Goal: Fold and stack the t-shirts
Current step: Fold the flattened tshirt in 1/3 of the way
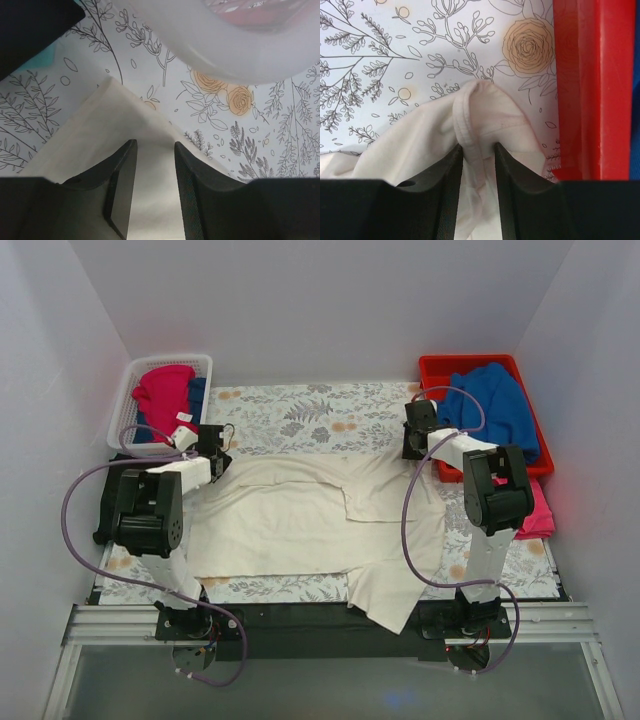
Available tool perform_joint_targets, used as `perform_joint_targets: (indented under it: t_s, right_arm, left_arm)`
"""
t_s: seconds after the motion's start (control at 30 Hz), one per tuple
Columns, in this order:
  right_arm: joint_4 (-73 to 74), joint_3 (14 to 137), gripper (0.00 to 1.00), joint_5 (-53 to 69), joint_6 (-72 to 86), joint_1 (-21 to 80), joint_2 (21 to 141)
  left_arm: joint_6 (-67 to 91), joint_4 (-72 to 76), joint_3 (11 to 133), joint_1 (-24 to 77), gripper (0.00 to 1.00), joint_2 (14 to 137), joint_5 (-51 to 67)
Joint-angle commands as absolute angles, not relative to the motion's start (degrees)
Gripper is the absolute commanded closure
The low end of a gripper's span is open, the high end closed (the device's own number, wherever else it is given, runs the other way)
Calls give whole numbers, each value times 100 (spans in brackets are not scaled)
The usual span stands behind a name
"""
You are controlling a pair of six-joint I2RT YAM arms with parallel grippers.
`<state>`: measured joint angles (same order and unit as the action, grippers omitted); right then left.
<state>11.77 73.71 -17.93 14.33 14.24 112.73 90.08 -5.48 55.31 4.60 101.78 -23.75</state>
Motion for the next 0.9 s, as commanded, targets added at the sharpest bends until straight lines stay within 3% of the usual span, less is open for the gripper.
perform_joint_targets:
  t_s: [0.0,0.43,0.87]
  right_arm:
    - [1055,7602,63,-1670,1362,1371,11478]
    - [1503,8235,64,-2013,1371,1178,11900]
    - [2092,9755,68,-2092,1231,888,12603]
  left_arm:
    - [9097,-931,5818,387,65,10413,-2285]
    - [8903,-1398,7689,167,66,12084,-2356]
    - [8359,-1494,9253,97,67,13025,-1644]
